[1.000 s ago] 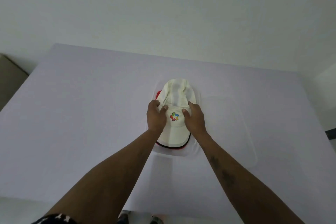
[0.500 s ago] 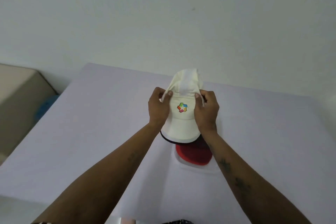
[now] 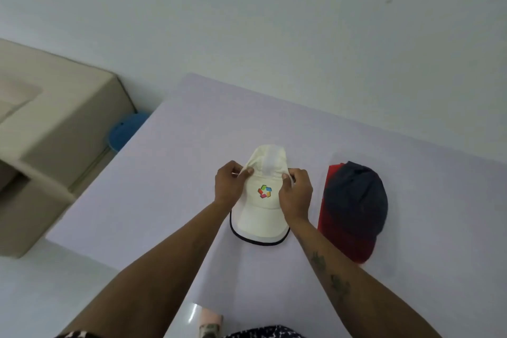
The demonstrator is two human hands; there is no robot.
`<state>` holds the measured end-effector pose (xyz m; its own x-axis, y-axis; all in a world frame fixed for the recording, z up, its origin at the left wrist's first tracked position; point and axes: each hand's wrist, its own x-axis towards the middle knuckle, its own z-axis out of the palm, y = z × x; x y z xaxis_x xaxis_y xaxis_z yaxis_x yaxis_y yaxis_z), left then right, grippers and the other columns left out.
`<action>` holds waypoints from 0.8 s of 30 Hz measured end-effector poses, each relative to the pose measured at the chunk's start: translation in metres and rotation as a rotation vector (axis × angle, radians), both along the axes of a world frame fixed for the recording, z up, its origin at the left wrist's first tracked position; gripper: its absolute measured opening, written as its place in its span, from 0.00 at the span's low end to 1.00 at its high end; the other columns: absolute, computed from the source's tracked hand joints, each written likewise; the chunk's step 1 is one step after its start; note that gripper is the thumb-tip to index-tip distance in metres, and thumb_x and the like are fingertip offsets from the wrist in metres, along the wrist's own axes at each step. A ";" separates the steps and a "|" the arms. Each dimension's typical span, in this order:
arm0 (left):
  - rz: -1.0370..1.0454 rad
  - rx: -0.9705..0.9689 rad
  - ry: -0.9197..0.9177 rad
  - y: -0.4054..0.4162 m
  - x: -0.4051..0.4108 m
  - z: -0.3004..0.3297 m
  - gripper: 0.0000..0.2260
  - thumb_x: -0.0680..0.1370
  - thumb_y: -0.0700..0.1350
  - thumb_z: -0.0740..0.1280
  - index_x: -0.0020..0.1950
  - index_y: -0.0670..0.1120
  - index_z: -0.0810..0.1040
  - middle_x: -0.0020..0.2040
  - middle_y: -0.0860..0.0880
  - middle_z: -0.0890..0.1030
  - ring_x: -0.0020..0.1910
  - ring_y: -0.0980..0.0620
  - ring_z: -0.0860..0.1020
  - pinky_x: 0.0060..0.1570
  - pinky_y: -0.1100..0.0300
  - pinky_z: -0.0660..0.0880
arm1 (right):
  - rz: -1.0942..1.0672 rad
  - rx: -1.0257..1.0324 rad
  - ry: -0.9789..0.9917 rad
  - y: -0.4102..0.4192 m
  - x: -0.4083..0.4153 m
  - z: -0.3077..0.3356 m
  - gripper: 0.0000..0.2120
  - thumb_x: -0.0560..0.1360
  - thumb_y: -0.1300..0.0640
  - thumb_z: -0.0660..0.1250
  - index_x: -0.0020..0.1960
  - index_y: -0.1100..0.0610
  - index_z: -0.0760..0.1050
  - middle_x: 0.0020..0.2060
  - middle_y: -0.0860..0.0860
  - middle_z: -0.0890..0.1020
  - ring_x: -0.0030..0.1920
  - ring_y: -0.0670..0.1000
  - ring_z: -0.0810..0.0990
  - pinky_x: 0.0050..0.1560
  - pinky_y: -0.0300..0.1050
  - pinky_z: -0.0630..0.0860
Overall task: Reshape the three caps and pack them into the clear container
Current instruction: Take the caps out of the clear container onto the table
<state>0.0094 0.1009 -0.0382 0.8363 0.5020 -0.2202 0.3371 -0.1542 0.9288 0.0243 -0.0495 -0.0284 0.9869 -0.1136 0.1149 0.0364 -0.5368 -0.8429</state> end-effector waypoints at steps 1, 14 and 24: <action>-0.008 -0.007 0.021 -0.004 -0.001 -0.010 0.12 0.72 0.47 0.72 0.36 0.43 0.73 0.34 0.50 0.76 0.34 0.51 0.73 0.37 0.60 0.70 | 0.011 -0.023 0.022 -0.005 -0.001 -0.008 0.03 0.77 0.63 0.62 0.46 0.61 0.74 0.43 0.50 0.75 0.42 0.49 0.75 0.39 0.32 0.67; -0.035 0.164 0.102 -0.021 -0.007 -0.030 0.24 0.69 0.57 0.73 0.57 0.46 0.71 0.54 0.52 0.76 0.51 0.52 0.75 0.51 0.57 0.74 | 0.096 -0.039 0.108 -0.030 0.005 -0.021 0.12 0.75 0.64 0.64 0.58 0.59 0.74 0.54 0.50 0.73 0.51 0.44 0.73 0.52 0.30 0.69; -0.447 0.252 -0.133 -0.151 0.057 0.026 0.08 0.77 0.44 0.66 0.51 0.41 0.76 0.50 0.45 0.79 0.50 0.49 0.77 0.53 0.54 0.76 | -0.267 -0.026 -0.028 -0.161 0.036 0.011 0.13 0.76 0.62 0.64 0.59 0.62 0.74 0.57 0.57 0.76 0.58 0.55 0.75 0.62 0.48 0.73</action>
<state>0.0662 -0.0500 -0.0123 0.9934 0.1137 -0.0162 0.0692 -0.4794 0.8748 0.0600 -0.2105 -0.0174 0.9188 -0.3662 0.1476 -0.0866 -0.5516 -0.8296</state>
